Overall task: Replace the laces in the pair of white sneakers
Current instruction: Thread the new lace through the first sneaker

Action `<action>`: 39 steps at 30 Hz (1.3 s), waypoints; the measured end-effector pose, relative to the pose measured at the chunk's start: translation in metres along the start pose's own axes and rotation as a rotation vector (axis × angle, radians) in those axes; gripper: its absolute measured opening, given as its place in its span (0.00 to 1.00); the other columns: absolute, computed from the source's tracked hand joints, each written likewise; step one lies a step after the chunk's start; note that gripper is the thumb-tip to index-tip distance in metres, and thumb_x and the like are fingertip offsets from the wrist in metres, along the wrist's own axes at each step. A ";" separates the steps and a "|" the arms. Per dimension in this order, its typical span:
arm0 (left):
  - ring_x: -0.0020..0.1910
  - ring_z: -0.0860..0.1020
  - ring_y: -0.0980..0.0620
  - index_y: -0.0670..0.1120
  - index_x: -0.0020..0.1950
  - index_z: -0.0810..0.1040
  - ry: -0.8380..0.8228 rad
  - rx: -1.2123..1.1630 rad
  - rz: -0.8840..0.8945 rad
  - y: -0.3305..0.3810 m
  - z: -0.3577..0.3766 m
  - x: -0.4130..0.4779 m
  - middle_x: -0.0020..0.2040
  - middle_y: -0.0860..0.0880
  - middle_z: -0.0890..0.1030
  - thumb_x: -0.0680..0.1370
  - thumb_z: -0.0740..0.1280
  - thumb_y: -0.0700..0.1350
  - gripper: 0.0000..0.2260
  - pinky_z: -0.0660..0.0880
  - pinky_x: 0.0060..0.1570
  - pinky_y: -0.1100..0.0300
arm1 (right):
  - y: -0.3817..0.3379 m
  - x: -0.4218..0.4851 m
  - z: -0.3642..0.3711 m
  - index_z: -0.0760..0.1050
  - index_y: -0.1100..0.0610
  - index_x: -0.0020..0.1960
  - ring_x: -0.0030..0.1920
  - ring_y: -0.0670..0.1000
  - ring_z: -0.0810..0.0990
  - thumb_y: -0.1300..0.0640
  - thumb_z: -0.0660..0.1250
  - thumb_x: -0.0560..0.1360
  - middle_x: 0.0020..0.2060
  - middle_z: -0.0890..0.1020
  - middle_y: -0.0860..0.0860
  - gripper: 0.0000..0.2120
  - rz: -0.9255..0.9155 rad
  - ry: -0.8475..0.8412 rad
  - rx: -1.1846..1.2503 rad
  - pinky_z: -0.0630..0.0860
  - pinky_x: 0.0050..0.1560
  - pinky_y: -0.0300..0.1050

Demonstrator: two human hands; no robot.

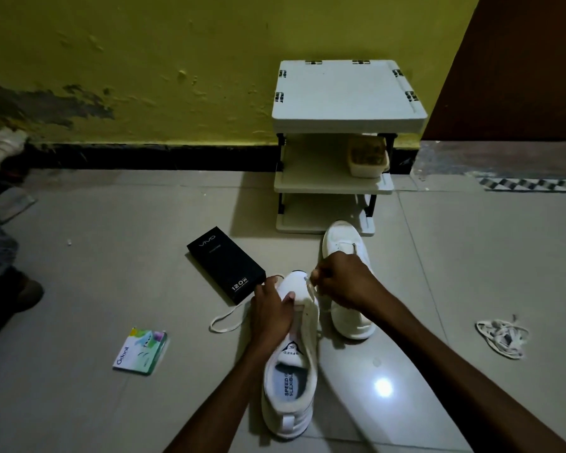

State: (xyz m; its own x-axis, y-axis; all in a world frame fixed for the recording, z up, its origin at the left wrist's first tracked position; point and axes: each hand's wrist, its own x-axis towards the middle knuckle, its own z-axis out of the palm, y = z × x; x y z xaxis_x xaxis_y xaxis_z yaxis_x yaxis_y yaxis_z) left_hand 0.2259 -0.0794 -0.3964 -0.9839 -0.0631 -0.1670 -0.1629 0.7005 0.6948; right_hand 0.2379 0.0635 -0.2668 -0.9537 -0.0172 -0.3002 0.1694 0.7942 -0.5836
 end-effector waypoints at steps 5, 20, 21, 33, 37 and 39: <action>0.66 0.73 0.40 0.47 0.73 0.64 -0.240 0.359 -0.094 -0.006 -0.028 0.001 0.69 0.41 0.72 0.80 0.54 0.64 0.28 0.71 0.61 0.50 | 0.004 -0.006 0.000 0.76 0.55 0.41 0.33 0.51 0.84 0.69 0.63 0.72 0.29 0.83 0.51 0.10 -0.058 0.011 0.118 0.83 0.41 0.52; 0.26 0.65 0.59 0.46 0.53 0.80 -0.404 -0.318 0.244 0.155 -0.187 -0.012 0.28 0.54 0.71 0.83 0.59 0.46 0.10 0.61 0.27 0.66 | -0.070 -0.024 -0.095 0.83 0.57 0.42 0.40 0.44 0.83 0.55 0.74 0.70 0.37 0.85 0.49 0.06 -0.390 0.341 0.624 0.78 0.44 0.42; 0.25 0.64 0.59 0.46 0.53 0.80 -0.392 -0.345 0.274 0.164 -0.198 -0.014 0.28 0.54 0.71 0.83 0.59 0.46 0.11 0.61 0.26 0.67 | -0.078 -0.026 -0.105 0.84 0.60 0.43 0.40 0.46 0.83 0.56 0.74 0.70 0.38 0.86 0.52 0.07 -0.407 0.325 0.717 0.79 0.44 0.41; 0.28 0.69 0.60 0.44 0.47 0.79 -0.282 -0.612 0.423 0.244 -0.288 -0.025 0.33 0.52 0.75 0.82 0.61 0.44 0.09 0.65 0.27 0.70 | -0.153 -0.049 -0.201 0.81 0.67 0.45 0.32 0.47 0.74 0.55 0.74 0.69 0.35 0.79 0.57 0.15 -0.357 0.302 0.920 0.68 0.25 0.27; 0.29 0.71 0.59 0.41 0.48 0.79 -0.221 -0.606 0.472 0.254 -0.301 -0.026 0.34 0.51 0.77 0.82 0.62 0.45 0.10 0.68 0.28 0.69 | -0.158 -0.059 -0.217 0.81 0.63 0.38 0.27 0.43 0.77 0.57 0.74 0.68 0.27 0.81 0.51 0.08 -0.336 0.226 0.816 0.67 0.23 0.28; 0.31 0.73 0.58 0.41 0.48 0.79 -0.233 -0.646 0.481 0.257 -0.305 -0.027 0.34 0.49 0.79 0.82 0.61 0.45 0.11 0.70 0.29 0.68 | -0.157 -0.060 -0.223 0.82 0.63 0.39 0.25 0.42 0.74 0.56 0.75 0.69 0.27 0.81 0.51 0.10 -0.383 0.271 0.732 0.66 0.23 0.30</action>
State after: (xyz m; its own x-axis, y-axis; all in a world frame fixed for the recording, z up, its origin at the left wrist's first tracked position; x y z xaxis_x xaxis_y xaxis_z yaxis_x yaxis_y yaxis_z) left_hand 0.1884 -0.1143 -0.0001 -0.9281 0.3368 0.1585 0.1905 0.0640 0.9796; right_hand 0.2127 0.0747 0.0111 -0.9883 0.0162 0.1517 -0.1467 0.1714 -0.9742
